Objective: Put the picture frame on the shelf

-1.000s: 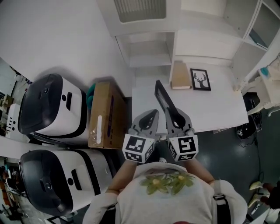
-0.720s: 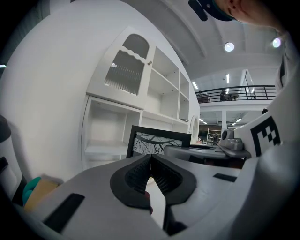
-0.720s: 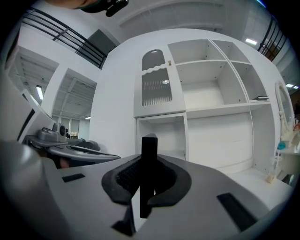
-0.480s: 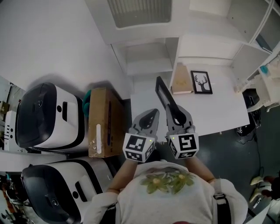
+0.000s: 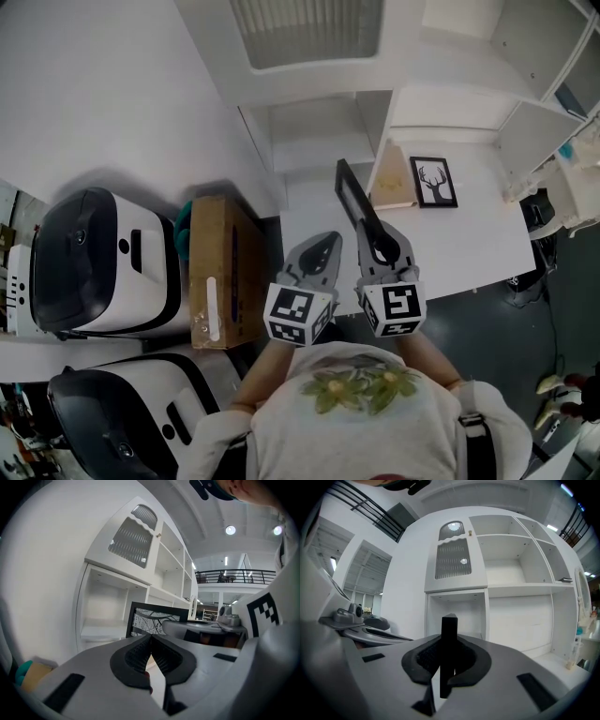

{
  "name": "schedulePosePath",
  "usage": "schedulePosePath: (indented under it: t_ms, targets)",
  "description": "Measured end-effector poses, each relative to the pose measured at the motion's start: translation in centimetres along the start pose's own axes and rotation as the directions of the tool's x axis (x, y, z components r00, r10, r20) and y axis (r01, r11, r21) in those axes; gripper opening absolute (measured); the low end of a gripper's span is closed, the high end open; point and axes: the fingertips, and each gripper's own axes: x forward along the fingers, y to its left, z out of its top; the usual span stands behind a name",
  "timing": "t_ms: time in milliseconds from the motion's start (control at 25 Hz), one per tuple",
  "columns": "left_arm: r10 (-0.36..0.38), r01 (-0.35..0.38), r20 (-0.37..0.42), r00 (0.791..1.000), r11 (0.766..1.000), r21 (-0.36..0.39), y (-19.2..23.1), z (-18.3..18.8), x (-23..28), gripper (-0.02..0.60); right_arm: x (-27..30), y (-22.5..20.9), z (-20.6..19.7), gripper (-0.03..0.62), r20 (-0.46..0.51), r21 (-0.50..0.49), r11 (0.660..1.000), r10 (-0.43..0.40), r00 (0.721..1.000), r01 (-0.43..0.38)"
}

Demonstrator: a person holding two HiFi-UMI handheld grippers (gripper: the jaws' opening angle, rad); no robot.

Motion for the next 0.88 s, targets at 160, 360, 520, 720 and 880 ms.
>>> schedulePosePath:
  t_ms: [160,360,520,720,880]
  targets:
    - [-0.010,0.010,0.002,1.000,1.000,0.004,1.2,0.3,0.5,0.029,1.4,0.0,0.0,0.048,-0.004,-0.015,1.000,-0.016,1.000,0.016]
    - [-0.028,0.028,0.001,1.000,1.000,0.012,2.6,0.7,1.4,0.029,3.1,-0.3,-0.1,0.048,0.000,-0.027,0.999,-0.042,0.999,0.042]
    - [-0.042,0.042,0.004,0.999,0.999,0.017,3.8,1.1,1.9,0.029,4.3,-0.3,-0.3,0.048,-0.003,-0.030,0.998,-0.056,0.998,0.056]
    - [-0.058,0.058,0.002,0.998,0.998,0.022,5.1,1.3,2.9,0.029,5.9,-0.6,-0.4,0.048,-0.005,-0.030,0.996,-0.078,0.997,0.078]
    - [-0.069,0.069,0.000,0.998,0.997,0.021,6.0,1.3,3.4,0.029,6.9,-0.6,-0.9,0.048,-0.017,-0.030,0.995,-0.091,0.996,0.091]
